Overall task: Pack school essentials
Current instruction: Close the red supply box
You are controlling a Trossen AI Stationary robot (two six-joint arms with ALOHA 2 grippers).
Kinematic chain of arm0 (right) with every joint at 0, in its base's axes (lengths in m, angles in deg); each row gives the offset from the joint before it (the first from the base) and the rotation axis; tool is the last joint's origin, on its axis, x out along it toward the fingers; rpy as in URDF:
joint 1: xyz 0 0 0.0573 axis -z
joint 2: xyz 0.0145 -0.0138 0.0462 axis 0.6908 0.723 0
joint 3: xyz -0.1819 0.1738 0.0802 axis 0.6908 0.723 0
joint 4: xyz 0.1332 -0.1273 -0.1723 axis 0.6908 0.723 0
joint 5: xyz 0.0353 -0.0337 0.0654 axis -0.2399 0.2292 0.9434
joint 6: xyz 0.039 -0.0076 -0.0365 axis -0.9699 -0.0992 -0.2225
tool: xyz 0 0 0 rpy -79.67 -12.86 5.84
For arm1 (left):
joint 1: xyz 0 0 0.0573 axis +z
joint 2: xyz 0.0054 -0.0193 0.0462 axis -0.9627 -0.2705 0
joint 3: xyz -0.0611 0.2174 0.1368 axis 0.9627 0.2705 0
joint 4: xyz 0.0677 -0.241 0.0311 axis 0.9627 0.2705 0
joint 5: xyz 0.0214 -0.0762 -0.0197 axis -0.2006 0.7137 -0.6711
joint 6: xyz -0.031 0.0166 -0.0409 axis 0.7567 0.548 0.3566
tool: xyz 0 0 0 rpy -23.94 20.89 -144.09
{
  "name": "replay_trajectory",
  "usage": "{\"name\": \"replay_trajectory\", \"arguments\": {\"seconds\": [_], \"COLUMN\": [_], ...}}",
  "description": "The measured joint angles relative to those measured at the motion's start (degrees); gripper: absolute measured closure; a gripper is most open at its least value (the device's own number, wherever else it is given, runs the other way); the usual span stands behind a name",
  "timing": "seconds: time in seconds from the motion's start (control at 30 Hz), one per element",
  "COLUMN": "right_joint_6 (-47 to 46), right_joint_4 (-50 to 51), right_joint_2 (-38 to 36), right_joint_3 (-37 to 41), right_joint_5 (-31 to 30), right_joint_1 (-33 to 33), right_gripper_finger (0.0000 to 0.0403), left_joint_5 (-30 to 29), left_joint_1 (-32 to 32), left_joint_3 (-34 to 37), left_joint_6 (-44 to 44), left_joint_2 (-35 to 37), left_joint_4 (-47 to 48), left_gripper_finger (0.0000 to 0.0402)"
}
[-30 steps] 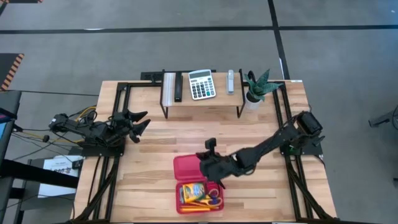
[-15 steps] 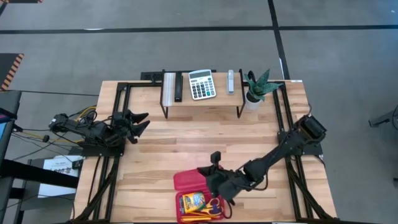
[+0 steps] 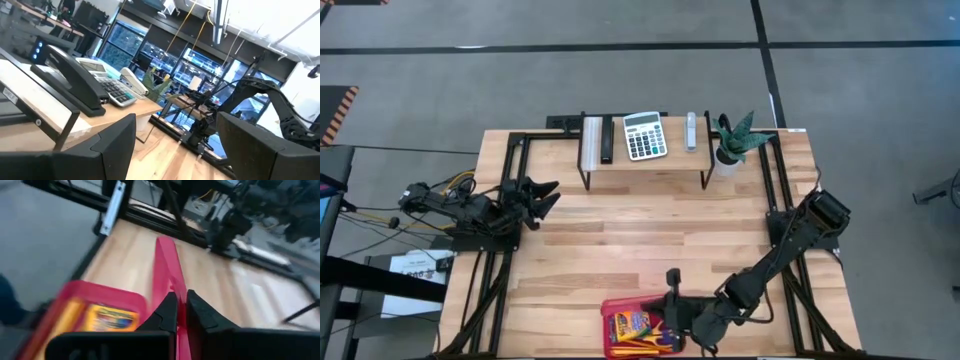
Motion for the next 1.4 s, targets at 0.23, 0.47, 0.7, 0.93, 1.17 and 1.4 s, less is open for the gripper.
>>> {"name": "replay_trajectory", "arguments": {"seconds": [0.23,0.47,0.7,0.93,1.17,1.4], "right_joint_6": [-14.24,-19.62,-20.99,-19.24,-19.02,-19.29], "right_joint_4": [0.53,-2.23,-3.79,-3.87,-2.65,-2.54], "right_joint_2": [1.12,4.26,6.75,6.65,6.60,6.60], "right_joint_3": [-0.06,0.03,0.17,0.17,0.17,0.17], "right_joint_5": [9.54,13.92,15.40,15.59,15.75,15.75], "right_joint_1": [-0.04,0.50,0.23,0.31,0.41,0.45], "right_gripper_finger": [0.0373,0.0373,0.0362,0.0329,0.0243,0.0178], "left_joint_5": [3.69,6.08,6.06,6.04,6.02,6.05], "left_joint_1": [0.00,0.00,0.00,0.00,0.00,-0.01], "left_joint_3": [0.00,0.03,0.04,0.04,0.04,0.04], "left_joint_6": [4.67,5.19,6.02,6.02,6.08,6.54], "left_joint_2": [0.00,-0.35,-1.22,-1.51,-1.51,-1.51], "left_joint_4": [-2.83,-5.17,-5.56,-5.39,-5.38,-5.38], "left_gripper_finger": [0.0139,0.0139,0.0139,0.0139,0.0139,0.0139]}}
